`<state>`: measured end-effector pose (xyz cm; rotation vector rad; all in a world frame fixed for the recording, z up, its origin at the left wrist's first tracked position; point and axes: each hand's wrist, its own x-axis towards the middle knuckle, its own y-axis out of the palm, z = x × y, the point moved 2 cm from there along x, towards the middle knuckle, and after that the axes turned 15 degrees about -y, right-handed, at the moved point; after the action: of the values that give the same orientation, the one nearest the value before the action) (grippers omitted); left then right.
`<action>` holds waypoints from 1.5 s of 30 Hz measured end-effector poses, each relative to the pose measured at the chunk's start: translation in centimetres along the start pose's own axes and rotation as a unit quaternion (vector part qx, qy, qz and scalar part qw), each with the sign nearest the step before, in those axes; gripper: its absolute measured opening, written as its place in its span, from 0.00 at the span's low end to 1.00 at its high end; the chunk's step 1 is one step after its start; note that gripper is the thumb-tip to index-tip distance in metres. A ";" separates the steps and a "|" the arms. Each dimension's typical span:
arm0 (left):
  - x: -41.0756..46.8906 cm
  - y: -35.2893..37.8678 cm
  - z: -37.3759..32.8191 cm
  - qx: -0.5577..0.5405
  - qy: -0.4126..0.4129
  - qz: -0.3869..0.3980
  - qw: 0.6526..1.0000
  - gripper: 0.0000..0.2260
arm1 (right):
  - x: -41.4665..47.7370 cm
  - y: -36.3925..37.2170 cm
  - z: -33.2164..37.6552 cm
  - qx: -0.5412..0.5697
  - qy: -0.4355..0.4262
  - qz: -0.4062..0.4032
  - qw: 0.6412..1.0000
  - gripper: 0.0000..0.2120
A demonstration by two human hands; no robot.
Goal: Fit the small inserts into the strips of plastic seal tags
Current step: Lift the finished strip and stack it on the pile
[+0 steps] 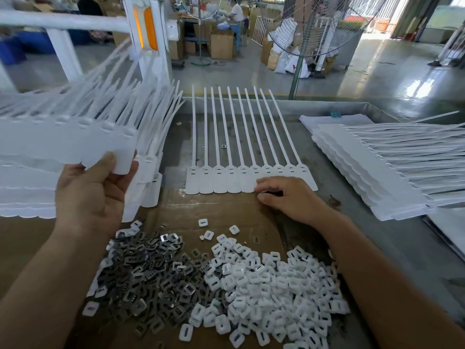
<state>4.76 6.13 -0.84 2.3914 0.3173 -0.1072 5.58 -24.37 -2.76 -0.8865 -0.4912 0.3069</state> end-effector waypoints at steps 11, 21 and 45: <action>-4.9 4.1 3.8 0.139 0.012 0.132 0.981 0.07 | 0.1 -1.4 7.2 0.169 -0.040 -0.049 0.984 0.18; -6.8 5.2 5.7 0.180 -0.033 0.224 0.957 0.10 | 0.5 1.1 9.2 0.285 0.030 -0.140 0.948 0.05; -3.0 3.4 3.1 0.438 0.080 0.001 0.895 0.18 | -1.2 -4.2 -2.0 -0.014 0.214 -0.217 0.952 0.13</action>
<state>2.76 1.04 -0.41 3.3122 0.3999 -0.0550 5.87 -28.70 -0.79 -0.8175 -0.2735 -0.2940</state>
